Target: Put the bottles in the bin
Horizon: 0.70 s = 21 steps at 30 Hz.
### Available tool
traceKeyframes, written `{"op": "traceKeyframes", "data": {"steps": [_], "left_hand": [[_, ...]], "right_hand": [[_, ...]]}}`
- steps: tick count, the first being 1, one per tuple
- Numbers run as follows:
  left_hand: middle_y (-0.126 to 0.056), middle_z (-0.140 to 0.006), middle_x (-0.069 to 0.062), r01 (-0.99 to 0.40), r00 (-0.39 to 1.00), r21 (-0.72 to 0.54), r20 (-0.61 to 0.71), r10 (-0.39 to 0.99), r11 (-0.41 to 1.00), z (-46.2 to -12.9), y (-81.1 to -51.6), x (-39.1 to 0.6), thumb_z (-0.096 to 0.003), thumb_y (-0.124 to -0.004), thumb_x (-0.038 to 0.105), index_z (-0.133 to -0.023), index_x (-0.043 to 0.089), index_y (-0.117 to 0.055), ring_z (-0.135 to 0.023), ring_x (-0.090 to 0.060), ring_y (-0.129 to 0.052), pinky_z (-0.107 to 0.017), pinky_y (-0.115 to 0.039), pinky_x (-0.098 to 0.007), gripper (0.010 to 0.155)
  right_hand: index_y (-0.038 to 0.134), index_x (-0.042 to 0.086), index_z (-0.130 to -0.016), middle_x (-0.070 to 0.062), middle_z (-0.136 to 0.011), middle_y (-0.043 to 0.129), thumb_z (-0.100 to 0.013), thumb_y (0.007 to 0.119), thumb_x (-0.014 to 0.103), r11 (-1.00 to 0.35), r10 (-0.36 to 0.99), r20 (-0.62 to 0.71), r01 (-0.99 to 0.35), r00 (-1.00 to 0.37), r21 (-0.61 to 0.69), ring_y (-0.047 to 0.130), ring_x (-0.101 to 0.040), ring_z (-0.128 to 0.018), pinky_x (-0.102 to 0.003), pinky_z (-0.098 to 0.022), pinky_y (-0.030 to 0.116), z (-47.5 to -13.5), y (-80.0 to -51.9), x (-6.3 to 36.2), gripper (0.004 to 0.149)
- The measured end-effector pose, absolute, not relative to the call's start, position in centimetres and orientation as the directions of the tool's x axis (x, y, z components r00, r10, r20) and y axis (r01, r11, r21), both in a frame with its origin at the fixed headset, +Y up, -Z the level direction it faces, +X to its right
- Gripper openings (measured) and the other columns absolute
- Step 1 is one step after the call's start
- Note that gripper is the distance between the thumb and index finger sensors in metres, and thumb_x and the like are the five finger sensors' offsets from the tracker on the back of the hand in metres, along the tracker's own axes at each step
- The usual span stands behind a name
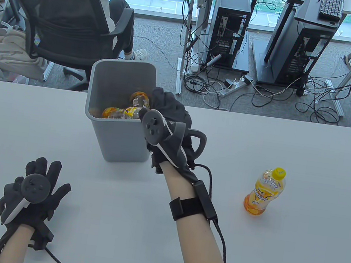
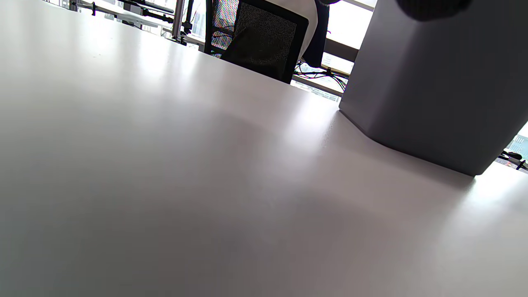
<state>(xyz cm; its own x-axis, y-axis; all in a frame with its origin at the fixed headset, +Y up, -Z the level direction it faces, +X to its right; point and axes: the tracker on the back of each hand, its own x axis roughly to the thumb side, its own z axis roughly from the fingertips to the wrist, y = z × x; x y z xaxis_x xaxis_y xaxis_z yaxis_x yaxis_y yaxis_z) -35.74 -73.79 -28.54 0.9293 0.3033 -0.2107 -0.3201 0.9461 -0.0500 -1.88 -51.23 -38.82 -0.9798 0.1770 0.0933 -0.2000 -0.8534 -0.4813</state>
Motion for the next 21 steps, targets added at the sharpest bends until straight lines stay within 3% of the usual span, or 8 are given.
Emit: {"op": "traceKeyframes", "data": {"steps": [6,13,18,21], "left_hand": [[-0.008,-0.128,-0.002,-0.318,0.930,-0.047,-0.210,0.302,0.947,-28.5,-73.8,-35.8,-0.0504,-0.058,0.069,-0.118,0.038,-0.027,-0.121,-0.034,-0.008,-0.084,-0.019,-0.068,0.080],[-0.008,-0.128,-0.002,-0.314,0.932,-0.053,-0.210,0.296,0.948,-28.6,-73.8,-35.7,-0.0505,-0.058,0.069,-0.118,0.038,-0.026,-0.121,-0.033,-0.008,-0.084,-0.019,-0.068,0.080],[-0.008,-0.128,-0.002,-0.309,0.933,-0.058,-0.211,0.291,0.949,-28.6,-73.9,-35.6,-0.0506,-0.058,0.069,-0.118,0.038,-0.026,-0.121,-0.034,-0.008,-0.084,-0.019,-0.068,0.080],[-0.008,-0.128,-0.002,-0.309,0.933,-0.057,-0.211,0.291,0.949,-28.6,-73.9,-35.6,-0.0504,-0.058,0.069,-0.118,0.038,-0.026,-0.121,-0.034,-0.008,-0.084,-0.019,-0.068,0.080]], "right_hand": [[0.061,0.030,-0.106,-0.005,-0.110,0.068,-0.043,0.076,0.062,-0.915,0.105,-0.065,-0.071,-0.992,-0.397,0.071,-0.035,-0.096,-0.051,-0.072,0.066,-39.4,-51.3,4.9,0.073],[0.057,0.029,-0.109,-0.008,-0.116,0.060,-0.041,0.076,0.066,-0.967,-0.047,-0.268,0.111,-0.962,-0.229,0.056,-0.040,-0.104,-0.057,-0.077,0.056,-39.0,-53.4,14.4,0.080],[0.054,0.028,-0.111,-0.012,-0.117,0.058,-0.041,0.077,0.067,-0.985,-0.074,-0.353,0.123,-0.933,-0.120,0.056,-0.043,-0.104,-0.062,-0.074,0.058,-37.9,-55.1,18.7,0.084],[0.047,0.029,-0.114,-0.014,-0.120,0.050,-0.041,0.076,0.068,-0.989,-0.146,-0.406,0.144,-0.902,0.036,0.052,-0.047,-0.105,-0.063,-0.074,0.057,-37.3,-56.6,20.3,0.088]]}}
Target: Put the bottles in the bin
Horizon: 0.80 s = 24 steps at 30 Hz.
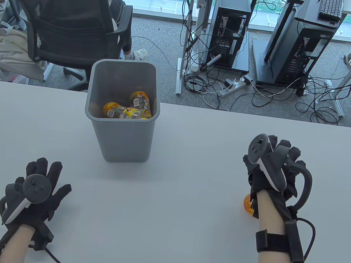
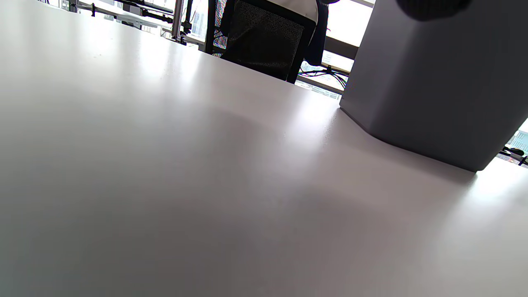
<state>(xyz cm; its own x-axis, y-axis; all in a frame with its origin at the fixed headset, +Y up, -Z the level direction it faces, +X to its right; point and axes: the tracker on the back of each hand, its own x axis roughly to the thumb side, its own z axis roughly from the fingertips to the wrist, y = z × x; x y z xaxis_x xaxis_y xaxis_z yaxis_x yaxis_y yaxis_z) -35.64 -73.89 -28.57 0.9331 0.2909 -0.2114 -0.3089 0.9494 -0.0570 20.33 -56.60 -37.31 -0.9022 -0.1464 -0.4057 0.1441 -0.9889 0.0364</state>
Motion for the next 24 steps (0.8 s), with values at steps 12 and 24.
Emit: {"op": "traceKeyframes", "data": {"steps": [12,24], "left_hand": [[-0.008,-0.128,-0.002,-0.275,0.945,-0.075,-0.203,0.256,0.958,-28.6,-74.1,-35.2,-0.0505,-0.057,0.069,-0.118,0.038,-0.025,-0.121,-0.034,-0.008,-0.084,-0.020,-0.068,0.080],[-0.008,-0.128,-0.003,-0.271,0.946,-0.078,-0.205,0.250,0.959,-28.6,-74.1,-35.1,-0.0505,-0.057,0.069,-0.117,0.038,-0.025,-0.121,-0.034,-0.008,-0.084,-0.020,-0.068,0.080]], "right_hand": [[0.062,0.033,-0.100,-0.013,-0.101,0.071,-0.037,0.088,0.060,-0.980,-0.197,-0.428,0.193,-0.882,0.052,0.095,-0.035,-0.065,-0.031,-0.040,0.091,-37.3,-60.2,21.5,0.073],[0.067,0.033,-0.097,-0.012,-0.097,0.076,-0.031,0.094,0.053,-0.984,-0.167,-0.393,0.179,-0.904,0.008,0.100,-0.035,-0.054,-0.027,-0.035,0.093,-37.1,-60.0,21.8,0.074]]}}
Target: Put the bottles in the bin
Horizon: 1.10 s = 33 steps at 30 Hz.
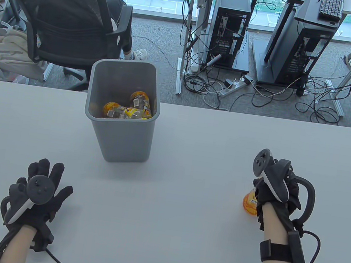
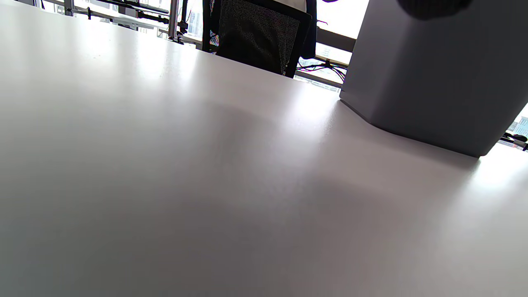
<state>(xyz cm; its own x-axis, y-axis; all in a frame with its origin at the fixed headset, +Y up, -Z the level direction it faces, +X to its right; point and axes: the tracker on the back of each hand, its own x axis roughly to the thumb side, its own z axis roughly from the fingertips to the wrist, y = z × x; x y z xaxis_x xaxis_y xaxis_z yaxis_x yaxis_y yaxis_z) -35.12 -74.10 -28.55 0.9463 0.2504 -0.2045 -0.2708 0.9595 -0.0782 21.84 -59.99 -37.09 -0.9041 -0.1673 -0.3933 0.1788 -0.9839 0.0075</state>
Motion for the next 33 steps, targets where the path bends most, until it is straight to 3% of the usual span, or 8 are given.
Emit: {"op": "traceKeyframes", "data": {"steps": [3,7,15,19,26,33], "left_hand": [[-0.008,-0.128,-0.002,-0.271,0.946,-0.077,-0.204,0.250,0.960,-28.6,-74.1,-35.1,-0.0505,-0.057,0.069,-0.118,0.038,-0.025,-0.121,-0.034,-0.008,-0.084,-0.020,-0.068,0.080],[-0.008,-0.128,-0.002,-0.274,0.945,-0.079,-0.206,0.253,0.958,-28.6,-74.1,-35.1,-0.0505,-0.057,0.069,-0.118,0.038,-0.025,-0.121,-0.034,-0.007,-0.084,-0.020,-0.068,0.080],[-0.008,-0.128,-0.003,-0.275,0.945,-0.076,-0.207,0.254,0.959,-28.6,-74.1,-35.2,-0.0506,-0.057,0.069,-0.118,0.038,-0.025,-0.121,-0.034,-0.008,-0.084,-0.020,-0.068,0.080],[-0.008,-0.128,-0.002,-0.274,0.945,-0.078,-0.208,0.253,0.959,-28.6,-74.1,-35.1,-0.0506,-0.057,0.069,-0.118,0.038,-0.025,-0.121,-0.034,-0.008,-0.084,-0.020,-0.068,0.080],[-0.008,-0.128,-0.002,-0.279,0.943,-0.077,-0.208,0.258,0.957,-28.6,-74.1,-35.2,-0.0506,-0.057,0.069,-0.118,0.038,-0.025,-0.121,-0.034,-0.008,-0.084,-0.020,-0.068,0.080],[-0.007,-0.128,-0.003,-0.292,0.939,-0.075,-0.211,0.270,0.954,-28.6,-74.1,-35.3,-0.0506,-0.057,0.069,-0.118,0.038,-0.025,-0.121,-0.034,-0.007,-0.084,-0.019,-0.068,0.080]], "right_hand": [[0.067,0.032,-0.096,-0.010,-0.097,0.077,-0.031,0.094,0.054,-0.983,-0.167,-0.365,0.183,-0.916,-0.009,0.100,-0.034,-0.055,-0.028,-0.036,0.093,-36.8,-59.9,21.6,0.074],[0.068,0.031,-0.097,-0.010,-0.097,0.077,-0.032,0.093,0.054,-0.986,-0.039,-0.314,0.088,-0.949,-0.145,0.100,-0.033,-0.056,-0.028,-0.037,0.093,-36.6,-58.8,20.5,0.073],[0.064,0.032,-0.098,-0.008,-0.101,0.074,-0.034,0.092,0.054,-0.803,0.165,-0.130,-0.057,-0.978,-0.593,0.099,-0.033,-0.061,-0.029,-0.042,0.093,-35.9,-51.5,13.4,0.073],[0.059,0.033,-0.100,-0.007,-0.104,0.069,-0.036,0.089,0.055,-0.706,0.180,-0.006,-0.125,-0.984,-0.697,0.097,-0.032,-0.066,-0.028,-0.046,0.092,-35.4,-48.4,8.5,0.073],[0.056,0.033,-0.101,-0.006,-0.106,0.066,-0.039,0.086,0.055,-0.703,0.204,0.172,-0.267,-0.964,-0.659,0.096,-0.030,-0.068,-0.028,-0.048,0.092,-35.7,-47.1,0.2,0.073],[0.053,0.033,-0.103,-0.006,-0.109,0.061,-0.041,0.083,0.056,-0.741,0.130,0.205,-0.232,-0.970,-0.630,0.095,-0.029,-0.073,-0.027,-0.052,0.091,-37.2,-50.3,-5.2,0.072]]}}
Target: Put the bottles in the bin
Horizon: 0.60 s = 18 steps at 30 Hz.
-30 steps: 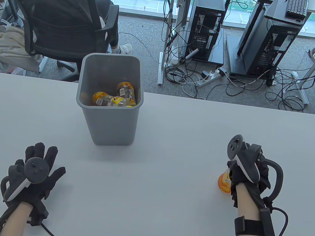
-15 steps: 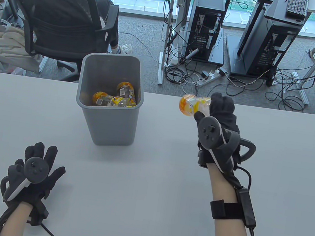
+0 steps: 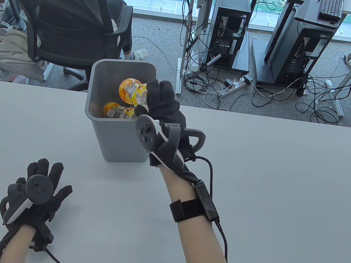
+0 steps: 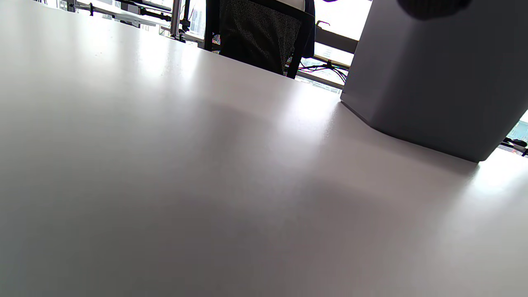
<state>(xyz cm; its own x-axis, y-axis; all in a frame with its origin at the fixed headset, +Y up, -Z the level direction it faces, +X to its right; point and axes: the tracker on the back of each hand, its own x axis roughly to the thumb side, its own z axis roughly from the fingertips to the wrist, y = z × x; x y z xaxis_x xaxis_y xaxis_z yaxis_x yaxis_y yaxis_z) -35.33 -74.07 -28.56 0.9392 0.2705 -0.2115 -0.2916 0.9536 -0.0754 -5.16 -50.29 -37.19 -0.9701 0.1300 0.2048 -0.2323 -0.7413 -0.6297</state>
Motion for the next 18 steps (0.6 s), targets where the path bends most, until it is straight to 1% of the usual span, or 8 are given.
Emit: {"op": "traceKeyframes", "data": {"steps": [1,3,5,6,9,12,14,18], "left_hand": [[-0.007,-0.128,-0.002,-0.293,0.939,-0.076,-0.212,0.272,0.953,-28.6,-74.1,-35.3,-0.0506,-0.057,0.069,-0.118,0.038,-0.025,-0.121,-0.034,-0.007,-0.084,-0.019,-0.068,0.080],[-0.007,-0.128,-0.002,-0.294,0.939,-0.078,-0.212,0.272,0.953,-28.6,-74.1,-35.3,-0.0507,-0.057,0.069,-0.118,0.038,-0.025,-0.121,-0.034,-0.007,-0.084,-0.019,-0.068,0.080],[-0.007,-0.128,-0.002,-0.292,0.939,-0.077,-0.212,0.271,0.953,-28.5,-74.1,-35.4,-0.0506,-0.057,0.069,-0.118,0.038,-0.025,-0.121,-0.034,-0.007,-0.084,-0.019,-0.068,0.080],[-0.007,-0.128,-0.002,-0.292,0.939,-0.076,-0.211,0.271,0.953,-28.6,-74.1,-35.4,-0.0506,-0.057,0.069,-0.117,0.039,-0.025,-0.121,-0.034,-0.007,-0.084,-0.019,-0.068,0.080],[-0.007,-0.128,-0.002,-0.293,0.939,-0.080,-0.214,0.271,0.953,-28.6,-74.1,-35.4,-0.0507,-0.057,0.069,-0.118,0.038,-0.025,-0.121,-0.034,-0.007,-0.084,-0.019,-0.068,0.080],[-0.007,-0.128,-0.002,-0.290,0.939,-0.082,-0.215,0.267,0.953,-28.6,-74.1,-35.4,-0.0507,-0.057,0.069,-0.118,0.038,-0.025,-0.121,-0.034,-0.007,-0.084,-0.019,-0.068,0.080],[-0.007,-0.128,-0.002,-0.290,0.939,-0.079,-0.215,0.267,0.954,-28.6,-74.1,-35.4,-0.0506,-0.057,0.069,-0.118,0.038,-0.025,-0.121,-0.034,-0.007,-0.084,-0.019,-0.068,0.080],[-0.007,-0.128,-0.002,-0.289,0.939,-0.082,-0.217,0.266,0.954,-28.6,-74.1,-35.4,-0.0507,-0.057,0.069,-0.118,0.038,-0.024,-0.121,-0.034,-0.007,-0.084,-0.019,-0.068,0.080]], "right_hand": [[0.051,0.034,-0.105,-0.007,-0.112,0.057,-0.043,0.081,0.055,-0.750,0.136,0.209,-0.238,-0.968,-0.616,0.093,-0.029,-0.076,-0.027,-0.054,0.091,-37.5,-50.7,-5.3,0.072],[0.032,0.035,-0.111,-0.009,-0.119,0.040,-0.044,0.073,0.057,-0.843,0.180,0.311,-0.309,-0.933,-0.441,0.081,-0.029,-0.092,-0.030,-0.066,0.083,-38.9,-52.1,-5.2,0.081],[0.013,0.032,-0.110,-0.010,-0.120,0.022,-0.048,0.063,0.060,-0.862,0.334,0.296,-0.417,-0.895,-0.288,0.058,-0.037,-0.103,-0.042,-0.075,0.067,-39.5,-53.3,-4.3,0.085],[0.015,0.033,-0.110,-0.007,-0.121,0.021,-0.048,0.062,0.060,-0.840,0.391,0.287,-0.466,-0.875,-0.279,0.053,-0.036,-0.106,-0.046,-0.077,0.060,-39.5,-53.6,-3.7,0.082],[0.027,0.031,-0.112,-0.006,-0.121,0.028,-0.049,0.063,0.057,-0.772,0.478,0.275,-0.548,-0.835,-0.323,0.053,-0.037,-0.105,-0.049,-0.077,0.058,-39.4,-54.3,-1.2,0.076],[0.039,0.032,-0.111,-0.005,-0.120,0.039,-0.049,0.064,0.057,-0.765,0.379,0.290,-0.474,-0.879,-0.435,0.057,-0.034,-0.104,-0.049,-0.077,0.058,-38.6,-54.9,1.6,0.071],[0.041,0.032,-0.110,-0.005,-0.119,0.043,-0.049,0.063,0.057,-0.770,0.293,0.280,-0.399,-0.914,-0.498,0.057,-0.033,-0.104,-0.048,-0.077,0.058,-37.9,-55.6,3.5,0.070],[0.040,0.033,-0.111,-0.003,-0.121,0.039,-0.049,0.064,0.059,-0.827,0.217,0.229,-0.303,-0.949,-0.474,0.048,-0.033,-0.108,-0.052,-0.080,0.048,-36.8,-58.4,6.7,0.072]]}}
